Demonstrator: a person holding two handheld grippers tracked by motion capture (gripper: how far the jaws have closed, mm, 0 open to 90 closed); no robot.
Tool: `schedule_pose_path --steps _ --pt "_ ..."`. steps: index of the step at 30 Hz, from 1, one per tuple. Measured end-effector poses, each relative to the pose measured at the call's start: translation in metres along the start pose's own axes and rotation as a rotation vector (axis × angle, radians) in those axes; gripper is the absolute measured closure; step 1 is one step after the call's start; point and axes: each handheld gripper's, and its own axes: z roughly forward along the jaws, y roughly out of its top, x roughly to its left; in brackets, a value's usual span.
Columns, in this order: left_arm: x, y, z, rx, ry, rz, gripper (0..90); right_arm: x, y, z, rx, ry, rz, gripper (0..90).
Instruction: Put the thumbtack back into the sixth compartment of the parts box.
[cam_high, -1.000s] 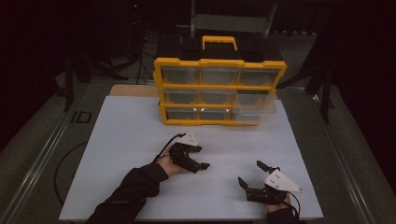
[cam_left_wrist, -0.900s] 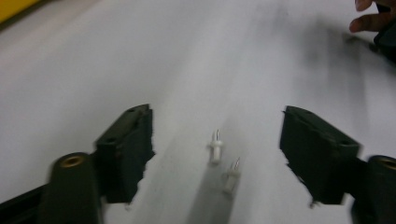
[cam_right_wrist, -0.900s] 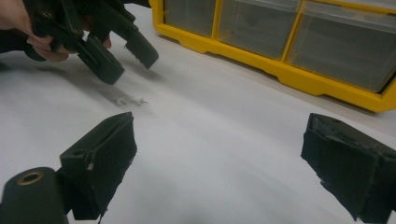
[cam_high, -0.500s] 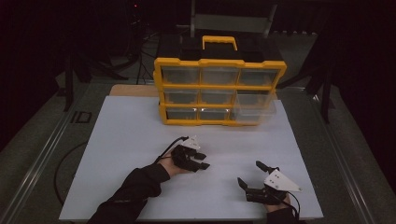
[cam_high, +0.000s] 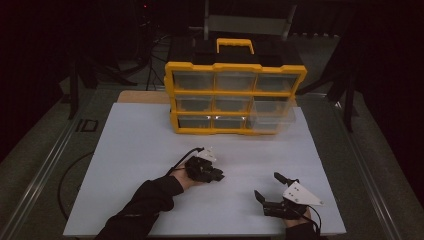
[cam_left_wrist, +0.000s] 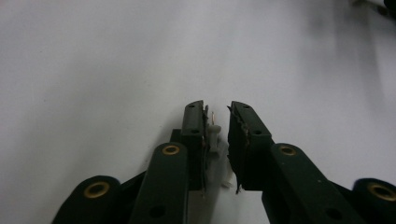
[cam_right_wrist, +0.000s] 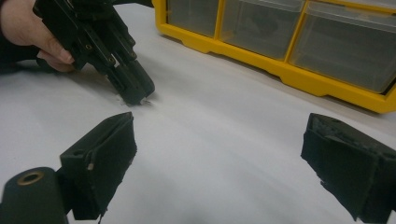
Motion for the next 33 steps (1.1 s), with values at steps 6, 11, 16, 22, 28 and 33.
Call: schedule_pose_path --steps 6,11,16,22,28,33 --pt "0.001 0.002 0.000 0.019 0.002 -0.009 85.6 0.000 0.000 0.000 0.000 0.001 -0.003 9.6" --pt "0.000 0.003 0.000 0.028 0.009 -0.007 86.1 0.000 0.000 0.000 0.000 0.000 -0.003 9.6" --pt "0.001 0.004 0.000 0.027 0.011 -0.016 86.2 0.000 0.000 0.000 0.000 -0.001 -0.003 9.6" --pt "-0.002 0.010 -0.003 0.013 0.005 -0.013 86.3 0.000 0.000 -0.001 -0.002 -0.002 -0.001 9.6" --pt "-0.005 0.019 -0.010 -0.003 0.006 -0.002 86.2 0.000 0.000 -0.001 -0.002 -0.002 -0.001 9.6" --pt "-0.005 0.029 -0.018 -0.026 -0.008 0.004 86.3 -0.001 0.000 -0.001 -0.004 -0.001 0.002 9.6"
